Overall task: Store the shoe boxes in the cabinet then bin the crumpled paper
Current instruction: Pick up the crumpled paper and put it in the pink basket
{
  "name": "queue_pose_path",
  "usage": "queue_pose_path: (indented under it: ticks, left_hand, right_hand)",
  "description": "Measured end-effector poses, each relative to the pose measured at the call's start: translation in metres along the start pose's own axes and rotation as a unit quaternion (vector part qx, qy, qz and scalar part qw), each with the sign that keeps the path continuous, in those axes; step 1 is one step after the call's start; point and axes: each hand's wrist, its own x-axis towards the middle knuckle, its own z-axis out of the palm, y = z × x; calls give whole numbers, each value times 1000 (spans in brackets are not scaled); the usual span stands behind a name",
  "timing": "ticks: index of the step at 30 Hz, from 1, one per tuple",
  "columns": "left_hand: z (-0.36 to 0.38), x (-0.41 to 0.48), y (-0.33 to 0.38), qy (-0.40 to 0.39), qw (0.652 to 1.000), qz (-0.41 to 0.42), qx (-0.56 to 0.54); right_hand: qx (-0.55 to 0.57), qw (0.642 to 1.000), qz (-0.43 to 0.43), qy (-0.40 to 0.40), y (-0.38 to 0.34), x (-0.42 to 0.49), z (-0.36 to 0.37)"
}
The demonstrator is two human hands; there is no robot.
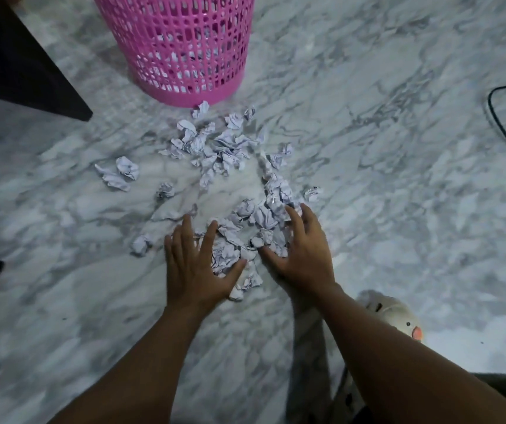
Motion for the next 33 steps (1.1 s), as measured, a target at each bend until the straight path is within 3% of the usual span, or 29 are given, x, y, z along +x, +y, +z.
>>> queue_pose_path:
  ticks: [4, 8, 13, 18, 21, 33]
  left_hand:
    - [-4, -3, -8, 26, 1000, -2, -11]
    - [-3, -7, -13, -32, 999, 21, -36]
    - [-6, -4, -6, -75, 993, 80, -42]
    - [-4, 7, 4, -71, 993, 80, -57]
    - [0, 12, 5, -65, 994, 76, -40]
    - [16, 19, -7, 34, 994, 105, -21]
  right_hand:
    - [-102, 995, 9, 18, 14, 3, -10]
    - [-60, 995, 6, -84, 27, -4, -11]
    - [-45, 987, -114, -101, 19, 21, 0]
    - [-89, 962, -228, -124, 3, 56, 9]
    - [-79, 947, -287, -119, -6, 62, 19]
    - [57, 948, -312, -4, -17, 59, 39]
